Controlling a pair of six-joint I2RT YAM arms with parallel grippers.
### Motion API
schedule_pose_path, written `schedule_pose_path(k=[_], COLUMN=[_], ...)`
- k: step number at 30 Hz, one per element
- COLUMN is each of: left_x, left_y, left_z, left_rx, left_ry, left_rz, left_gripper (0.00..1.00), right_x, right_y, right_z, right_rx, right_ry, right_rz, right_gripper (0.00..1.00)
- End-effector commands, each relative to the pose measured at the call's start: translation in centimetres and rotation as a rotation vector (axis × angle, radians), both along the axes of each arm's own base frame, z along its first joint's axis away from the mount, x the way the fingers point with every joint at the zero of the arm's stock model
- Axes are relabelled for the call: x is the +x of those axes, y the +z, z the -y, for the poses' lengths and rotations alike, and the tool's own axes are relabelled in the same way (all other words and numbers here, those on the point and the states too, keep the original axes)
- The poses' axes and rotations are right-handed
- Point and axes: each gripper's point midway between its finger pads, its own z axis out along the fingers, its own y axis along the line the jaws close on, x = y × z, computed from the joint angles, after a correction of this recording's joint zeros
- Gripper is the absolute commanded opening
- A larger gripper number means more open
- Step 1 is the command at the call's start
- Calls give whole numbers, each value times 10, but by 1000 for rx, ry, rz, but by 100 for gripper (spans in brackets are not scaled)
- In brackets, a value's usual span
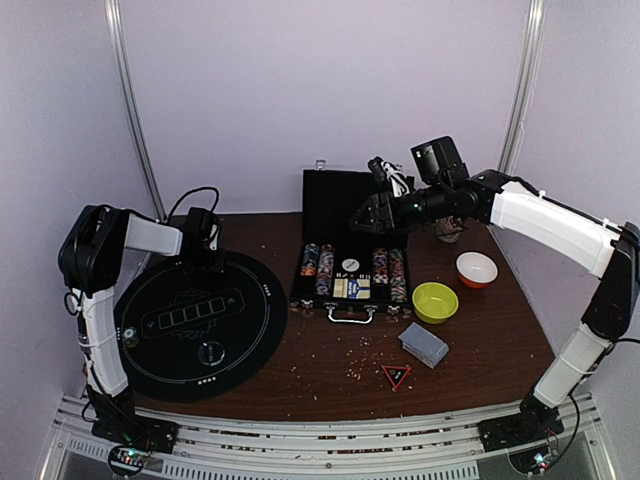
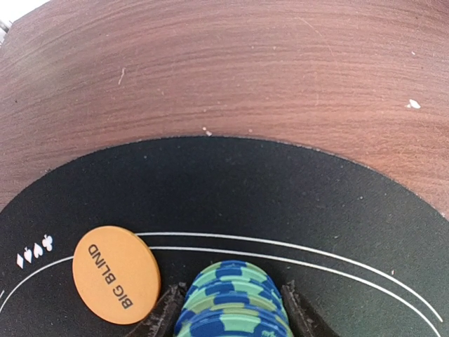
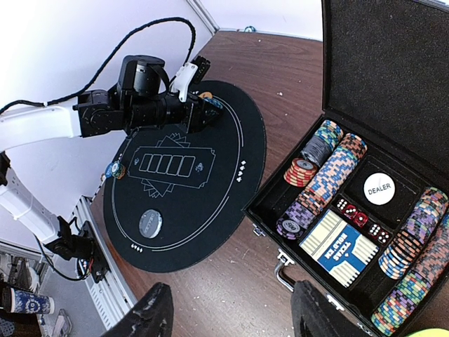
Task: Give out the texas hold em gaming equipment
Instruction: Place the poker chips pile at the big blind area, then pick up the face-down deck piles from the center of the board.
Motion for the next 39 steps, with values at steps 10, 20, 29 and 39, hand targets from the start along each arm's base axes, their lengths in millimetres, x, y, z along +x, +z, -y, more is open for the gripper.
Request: schedule_pose_path(k=[10,20,29,39], left_x=[-8,-3,-3,-11], left_y=[-3,39,78,183], left_z=[-7,0,16,33], left_rx=[18,-2,-59,-71], left_ry=[17,-35,-107,-245], left_rz=[0,107,187,391], left_gripper=[61,80,80,81], right_x=[-5,-5,-3,23], right_y=[22,24,27,76], right_z=[5,5,8,55], right_rx=[43,49,38,-70], right_ry=[-6,-5,-19,-249], right_rz=[39,45,66,329], right_gripper=[60,97,100,100])
